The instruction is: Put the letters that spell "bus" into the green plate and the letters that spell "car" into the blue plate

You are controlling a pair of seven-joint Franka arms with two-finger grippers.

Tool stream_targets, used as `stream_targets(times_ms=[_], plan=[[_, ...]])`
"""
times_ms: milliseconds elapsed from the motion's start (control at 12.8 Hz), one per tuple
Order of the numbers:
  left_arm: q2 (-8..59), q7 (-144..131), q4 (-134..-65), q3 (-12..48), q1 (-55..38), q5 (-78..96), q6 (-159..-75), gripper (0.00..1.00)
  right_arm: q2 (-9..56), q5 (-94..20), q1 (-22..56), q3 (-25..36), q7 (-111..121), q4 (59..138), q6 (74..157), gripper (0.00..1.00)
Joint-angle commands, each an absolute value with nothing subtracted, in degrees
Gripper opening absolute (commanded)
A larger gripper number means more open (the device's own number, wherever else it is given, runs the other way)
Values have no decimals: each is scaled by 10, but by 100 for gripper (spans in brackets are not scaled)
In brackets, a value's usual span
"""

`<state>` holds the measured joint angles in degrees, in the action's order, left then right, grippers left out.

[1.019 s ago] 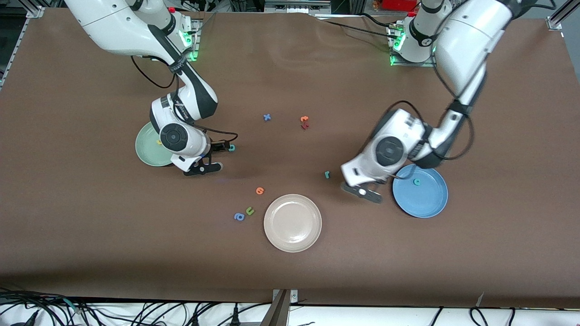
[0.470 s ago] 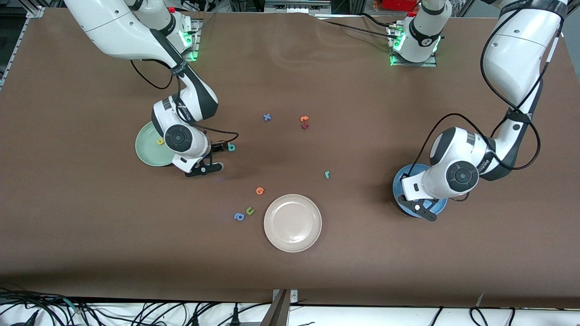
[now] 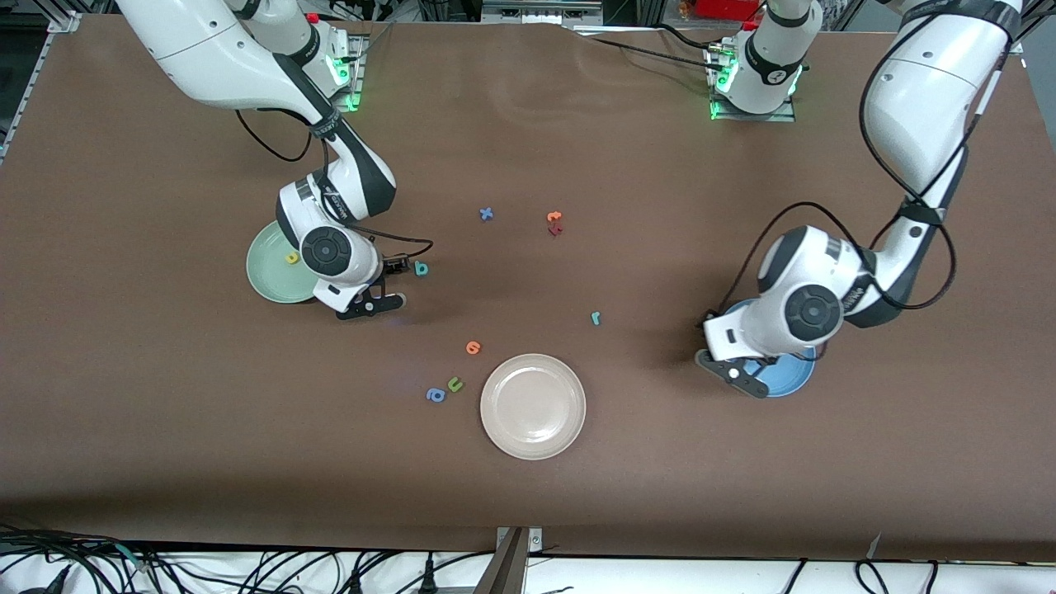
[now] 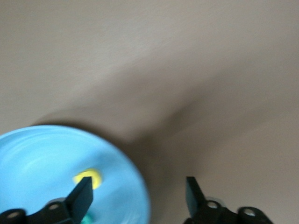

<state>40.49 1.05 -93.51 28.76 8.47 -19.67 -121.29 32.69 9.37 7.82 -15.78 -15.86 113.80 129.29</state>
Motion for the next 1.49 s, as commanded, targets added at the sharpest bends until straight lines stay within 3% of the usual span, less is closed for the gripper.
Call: stream_targets(times_ms=[0,549,627,705,941,1097,1176,1332,1411], plan=[[405,-120,-936,292,25,-207,-1217,100,323,104,71,-159,-153,1147,1281,64],[471,-243,-896,287,-85,-214,-1302,99,323,104,69,-159,-138,1146,1278,15],[473,-236,-896,285,-84,-216,-1303,88,322,103,69,-159,-138,1144,1273,8],[478,-234,-896,280,-86,-215,-1303,69,322,103,69,-159,-142,1142,1262,0],[492,-235,-896,266,-99,-237,-1323,61,302,102,69,-156,-136,1133,1225,0],[492,-235,-896,264,-100,-243,-1323,36,273,101,69,-141,-124,1123,1160,0],[491,-234,-896,264,-99,-243,-1323,32,252,101,69,-121,-109,1124,1135,0],[490,-235,-896,264,-98,-242,-1323,11,229,96,69,-81,-48,1125,1092,0],[487,-236,-896,265,-95,-241,-1321,7,221,95,69,-63,-16,1128,1084,0]])
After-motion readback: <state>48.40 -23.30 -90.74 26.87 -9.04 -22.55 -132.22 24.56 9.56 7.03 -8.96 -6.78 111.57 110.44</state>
